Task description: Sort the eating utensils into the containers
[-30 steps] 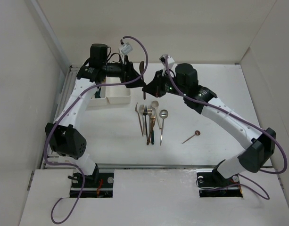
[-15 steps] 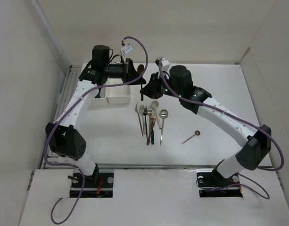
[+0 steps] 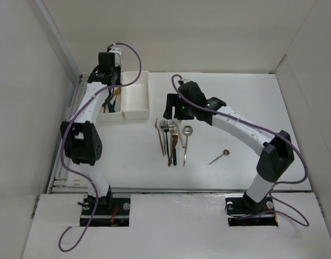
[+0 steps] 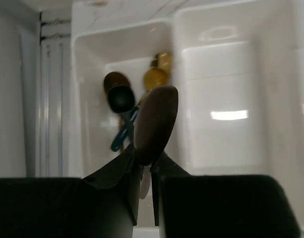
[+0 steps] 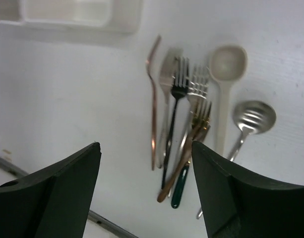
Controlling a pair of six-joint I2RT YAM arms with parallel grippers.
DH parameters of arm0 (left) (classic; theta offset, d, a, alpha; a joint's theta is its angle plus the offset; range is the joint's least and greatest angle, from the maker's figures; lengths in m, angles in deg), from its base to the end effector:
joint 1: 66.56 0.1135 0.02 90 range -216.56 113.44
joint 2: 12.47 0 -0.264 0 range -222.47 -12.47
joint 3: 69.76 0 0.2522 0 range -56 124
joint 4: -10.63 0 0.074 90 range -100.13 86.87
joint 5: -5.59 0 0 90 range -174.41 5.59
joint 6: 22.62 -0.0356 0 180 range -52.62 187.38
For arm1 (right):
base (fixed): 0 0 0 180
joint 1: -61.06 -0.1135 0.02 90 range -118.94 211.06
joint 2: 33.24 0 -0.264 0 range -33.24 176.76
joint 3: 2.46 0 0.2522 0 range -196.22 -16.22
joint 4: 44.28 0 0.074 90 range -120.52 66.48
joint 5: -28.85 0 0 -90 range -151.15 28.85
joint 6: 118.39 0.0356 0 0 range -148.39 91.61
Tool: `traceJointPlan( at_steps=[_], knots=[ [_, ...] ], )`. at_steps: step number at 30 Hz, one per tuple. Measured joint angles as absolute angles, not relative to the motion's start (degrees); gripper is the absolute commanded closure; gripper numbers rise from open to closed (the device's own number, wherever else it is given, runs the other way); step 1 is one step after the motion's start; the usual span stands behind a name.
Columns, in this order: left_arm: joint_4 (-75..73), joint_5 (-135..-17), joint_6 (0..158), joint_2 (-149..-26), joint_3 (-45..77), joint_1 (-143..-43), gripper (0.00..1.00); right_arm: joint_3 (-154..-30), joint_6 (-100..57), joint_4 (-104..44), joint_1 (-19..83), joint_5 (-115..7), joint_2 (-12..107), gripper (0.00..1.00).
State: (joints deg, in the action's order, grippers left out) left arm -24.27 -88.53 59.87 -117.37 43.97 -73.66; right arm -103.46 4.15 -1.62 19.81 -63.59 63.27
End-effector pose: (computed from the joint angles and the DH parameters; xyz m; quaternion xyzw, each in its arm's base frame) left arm 0.4324 -0.0513 0.3592 0.0889 0.8434 0.0324 0.5289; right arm 0.2923 0.2544 0.3278 -0.0590 0.8973 0.2470 0.3609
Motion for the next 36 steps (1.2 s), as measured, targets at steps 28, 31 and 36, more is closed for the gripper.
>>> traceJointPlan(
  at_steps=[28,31,36],
  knots=[
    [-29.65,-101.71,60.48,-128.78,50.74,-67.93,0.28,-94.0,11.12,9.53,23.28,-71.52,77.37,0.42],
    [-29.72,-101.34,60.77,-122.99,50.74,-67.93,0.28,-94.0,10.88,9.2,23.24,-71.96,77.93,0.46],
    [-29.43,-100.18,60.83,-113.72,50.06,-67.93,0.28,-94.33,10.6,8.96,23.22,-72.68,78.48,0.53]
  ],
)
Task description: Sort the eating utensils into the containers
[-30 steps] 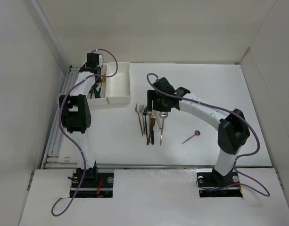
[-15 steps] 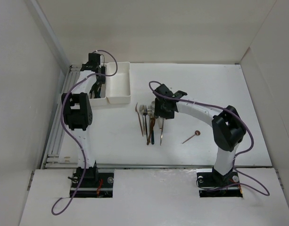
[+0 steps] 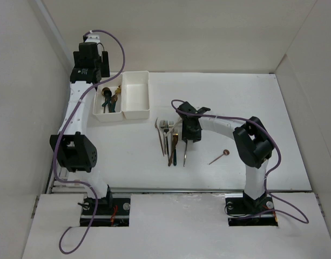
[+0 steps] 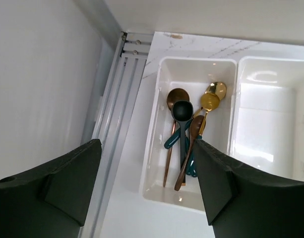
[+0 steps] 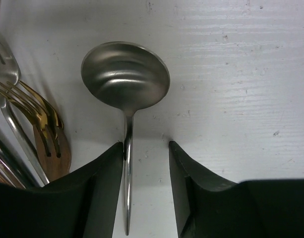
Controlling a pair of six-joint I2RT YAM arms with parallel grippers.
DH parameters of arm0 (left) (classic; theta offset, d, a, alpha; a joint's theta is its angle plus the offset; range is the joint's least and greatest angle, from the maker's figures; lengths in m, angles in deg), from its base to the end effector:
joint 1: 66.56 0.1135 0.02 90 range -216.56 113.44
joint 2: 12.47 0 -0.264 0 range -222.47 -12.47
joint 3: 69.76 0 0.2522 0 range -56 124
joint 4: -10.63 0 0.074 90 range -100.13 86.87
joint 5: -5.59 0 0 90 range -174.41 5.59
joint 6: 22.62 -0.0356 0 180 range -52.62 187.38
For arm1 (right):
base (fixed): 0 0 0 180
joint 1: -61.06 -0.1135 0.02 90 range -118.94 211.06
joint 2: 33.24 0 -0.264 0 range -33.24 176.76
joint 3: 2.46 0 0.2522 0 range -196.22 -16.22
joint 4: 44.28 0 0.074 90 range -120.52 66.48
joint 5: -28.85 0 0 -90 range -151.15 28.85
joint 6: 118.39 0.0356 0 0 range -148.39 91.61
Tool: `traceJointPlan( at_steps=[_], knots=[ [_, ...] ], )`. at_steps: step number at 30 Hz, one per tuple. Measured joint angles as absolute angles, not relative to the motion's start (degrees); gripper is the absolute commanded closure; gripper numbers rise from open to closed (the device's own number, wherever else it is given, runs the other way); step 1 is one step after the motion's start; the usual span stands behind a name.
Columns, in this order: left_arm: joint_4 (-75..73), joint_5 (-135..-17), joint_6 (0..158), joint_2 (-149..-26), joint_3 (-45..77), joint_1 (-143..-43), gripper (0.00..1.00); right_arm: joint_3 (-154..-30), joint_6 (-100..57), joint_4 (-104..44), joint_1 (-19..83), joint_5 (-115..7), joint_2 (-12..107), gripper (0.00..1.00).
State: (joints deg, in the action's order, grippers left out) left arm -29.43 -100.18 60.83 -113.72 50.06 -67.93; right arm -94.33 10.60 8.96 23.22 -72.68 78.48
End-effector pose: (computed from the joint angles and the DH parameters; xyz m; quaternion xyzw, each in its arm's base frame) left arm 0.4114 -0.0002 0.4131 -0.0205 0.8221 0.1385 0.5519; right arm 0.3097 0.2315 0.1689 0.0246 0.9839 0.0130 0.1764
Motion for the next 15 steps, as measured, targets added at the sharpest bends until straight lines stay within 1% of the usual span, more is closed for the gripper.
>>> traceJointPlan(
  at_steps=[5,8,9,11,12,15],
  knots=[
    [-29.63,-99.59,60.83,-109.85,48.86,-67.93,0.28,-94.22,10.64,9.12,23.22,-73.54,78.55,0.63],
    [-30.63,-98.5,60.83,-109.7,47.9,-67.93,0.28,-93.98,10.6,9.12,23.22,-73.91,78.52,0.74],
    [-31.18,-98.0,60.83,-109.7,47.57,-67.93,0.28,-93.82,10.55,9.09,23.22,-73.93,78.5,0.82],
    [-32.34,-96.73,60.83,-109.7,47.51,-67.93,0.28,-93.69,10.36,9.05,23.22,-73.84,78.46,0.91],
    [-32.64,-96.09,60.83,-109.7,47.51,-67.93,0.28,-93.65,10.42,8.99,23.22,-73.82,78.46,1.0],
    [-33.56,-92.47,60.44,-109.65,47.51,-67.93,0.28,-93.45,10.4,8.85,23.22,-73.82,78.42,1.0]
  ],
)
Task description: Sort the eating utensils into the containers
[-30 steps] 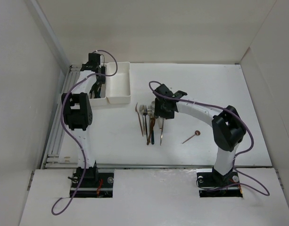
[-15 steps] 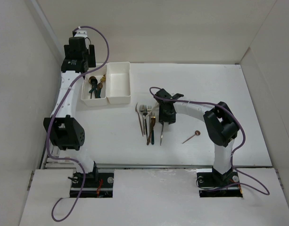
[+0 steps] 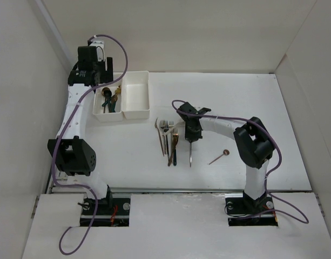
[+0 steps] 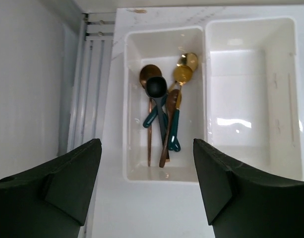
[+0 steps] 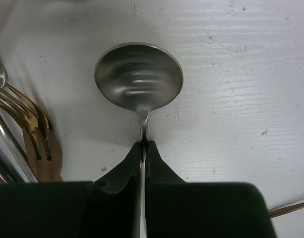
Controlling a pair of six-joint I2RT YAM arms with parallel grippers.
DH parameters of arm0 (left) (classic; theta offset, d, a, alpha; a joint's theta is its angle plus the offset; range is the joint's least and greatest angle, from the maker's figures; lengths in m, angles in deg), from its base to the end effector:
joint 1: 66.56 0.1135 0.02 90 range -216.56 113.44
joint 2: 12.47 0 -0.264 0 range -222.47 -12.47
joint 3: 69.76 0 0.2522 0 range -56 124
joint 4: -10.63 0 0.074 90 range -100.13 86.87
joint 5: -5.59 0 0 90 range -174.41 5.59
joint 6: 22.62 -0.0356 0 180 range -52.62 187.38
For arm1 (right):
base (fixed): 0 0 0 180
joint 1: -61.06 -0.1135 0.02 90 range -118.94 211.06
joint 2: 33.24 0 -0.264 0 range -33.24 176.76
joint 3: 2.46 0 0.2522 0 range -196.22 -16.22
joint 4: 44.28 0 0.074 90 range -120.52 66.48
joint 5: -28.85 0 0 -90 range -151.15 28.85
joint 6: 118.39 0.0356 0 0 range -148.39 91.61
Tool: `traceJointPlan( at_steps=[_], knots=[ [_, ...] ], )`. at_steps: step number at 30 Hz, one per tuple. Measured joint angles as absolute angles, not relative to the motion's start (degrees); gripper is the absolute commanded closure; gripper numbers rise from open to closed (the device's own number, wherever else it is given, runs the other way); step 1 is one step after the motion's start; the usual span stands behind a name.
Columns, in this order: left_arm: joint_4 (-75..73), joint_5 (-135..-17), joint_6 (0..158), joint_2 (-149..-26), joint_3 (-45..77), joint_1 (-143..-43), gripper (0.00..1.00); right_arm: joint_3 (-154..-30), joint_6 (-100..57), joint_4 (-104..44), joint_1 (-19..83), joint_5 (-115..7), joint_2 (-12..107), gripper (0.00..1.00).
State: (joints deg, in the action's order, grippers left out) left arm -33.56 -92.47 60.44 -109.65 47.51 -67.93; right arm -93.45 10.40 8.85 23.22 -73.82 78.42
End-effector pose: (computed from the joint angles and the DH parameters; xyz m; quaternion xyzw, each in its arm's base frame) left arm 0.3896 -0.0043 0.4175 0.0225 0.8376 0.0853 0.5391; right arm 0.3078 0.2292 0.1654 0.0237 0.9838 0.0011 0.1776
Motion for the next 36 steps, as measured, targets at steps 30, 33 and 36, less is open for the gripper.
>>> traceJointPlan(
  at_steps=[30,33,36],
  knots=[
    [-48.4,-33.19,48.11,-109.0,47.09,-89.48,0.09,-114.32,18.11,7.04,17.84,-86.96,60.32,1.0],
    [-47.35,-34.37,49.55,-109.0,45.71,-90.4,0.09,-114.32,18.97,6.65,17.84,-86.17,60.51,1.0],
    [-45.54,-37.04,51.06,-109.02,43.94,-91.64,0.1,-114.13,20.45,5.75,17.84,-85.58,60.54,1.0]
  ],
)
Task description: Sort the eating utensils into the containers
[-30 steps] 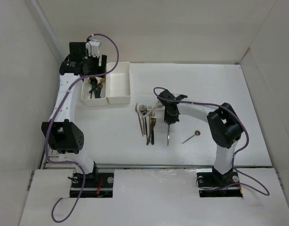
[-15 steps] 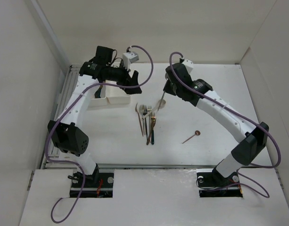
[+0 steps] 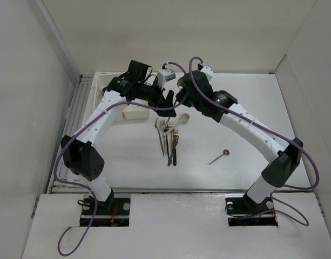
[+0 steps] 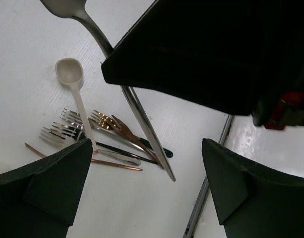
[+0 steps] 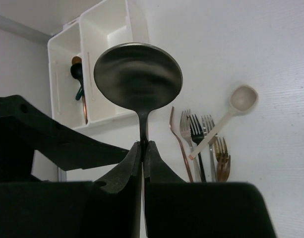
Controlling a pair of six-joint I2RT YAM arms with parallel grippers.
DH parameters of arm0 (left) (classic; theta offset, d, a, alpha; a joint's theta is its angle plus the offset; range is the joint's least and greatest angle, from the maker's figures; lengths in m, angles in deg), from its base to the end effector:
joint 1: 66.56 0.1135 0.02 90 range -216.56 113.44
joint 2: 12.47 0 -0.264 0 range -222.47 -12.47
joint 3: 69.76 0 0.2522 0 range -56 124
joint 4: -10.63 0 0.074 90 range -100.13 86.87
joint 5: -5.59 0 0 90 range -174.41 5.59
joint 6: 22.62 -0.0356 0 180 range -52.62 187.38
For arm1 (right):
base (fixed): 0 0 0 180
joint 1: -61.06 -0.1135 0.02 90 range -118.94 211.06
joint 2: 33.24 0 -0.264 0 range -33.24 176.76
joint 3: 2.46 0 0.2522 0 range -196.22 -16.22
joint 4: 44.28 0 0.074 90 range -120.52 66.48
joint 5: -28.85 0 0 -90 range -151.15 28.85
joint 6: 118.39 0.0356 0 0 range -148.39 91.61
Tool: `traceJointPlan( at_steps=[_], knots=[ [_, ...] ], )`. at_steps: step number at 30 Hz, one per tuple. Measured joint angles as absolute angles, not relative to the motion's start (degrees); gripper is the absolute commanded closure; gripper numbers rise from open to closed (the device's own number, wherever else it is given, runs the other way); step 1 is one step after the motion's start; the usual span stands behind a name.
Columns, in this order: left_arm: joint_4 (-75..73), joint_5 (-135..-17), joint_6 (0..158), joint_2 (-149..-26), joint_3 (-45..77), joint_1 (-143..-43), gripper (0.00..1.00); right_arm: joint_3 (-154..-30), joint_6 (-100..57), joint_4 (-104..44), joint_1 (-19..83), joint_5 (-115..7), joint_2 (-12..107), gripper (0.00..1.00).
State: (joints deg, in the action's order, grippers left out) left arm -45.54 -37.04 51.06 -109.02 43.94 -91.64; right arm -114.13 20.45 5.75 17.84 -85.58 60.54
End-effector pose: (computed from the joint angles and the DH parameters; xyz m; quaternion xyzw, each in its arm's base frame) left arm 0.3216 -0.1794 0.3884 0.4539 0.7122 -0.3916 0.3653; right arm 0.2779 0.2409 0.3978 0.1442 0.8494 0.2117 0.4615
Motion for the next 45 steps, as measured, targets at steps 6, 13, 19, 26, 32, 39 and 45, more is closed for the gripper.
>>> traceJointPlan(
  at_steps=[6,13,19,26,32,39,45],
  knots=[
    [-43.62,-41.95,53.99,-109.06,42.22,-93.5,0.35,-112.14,23.49,3.41,17.45,-83.59,60.21,1.0],
    [-41.93,-46.94,56.02,-109.09,42.24,-93.55,1.0,-110.13,25.83,0.83,17.47,-81.19,60.1,1.0],
    [-41.93,-48.45,56.59,-109.15,42.24,-92.74,1.0,-109.45,25.92,-1.05,17.47,-80.49,60.19,0.76],
    [-41.91,-60.62,56.57,-114.11,44.62,-84.48,1.0,-109.41,25.33,-1.09,17.16,-79.39,60.3,0.15],
    [-38.33,-76.4,56.99,-121.52,46.92,-71.91,1.0,-104.9,25.13,-0.37,17.16,-79.98,58.22,0.12],
    [-34.33,-87.26,57.44,-127.1,51.31,-66.4,0.82,-100.75,24.67,2.21,17.34,-81.34,57.78,0.07],
    [-32.78,-87.85,57.62,-130.03,52.93,-66.33,0.38,-100.29,24.1,5.23,19.3,-81.86,57.98,0.0]
  ],
)
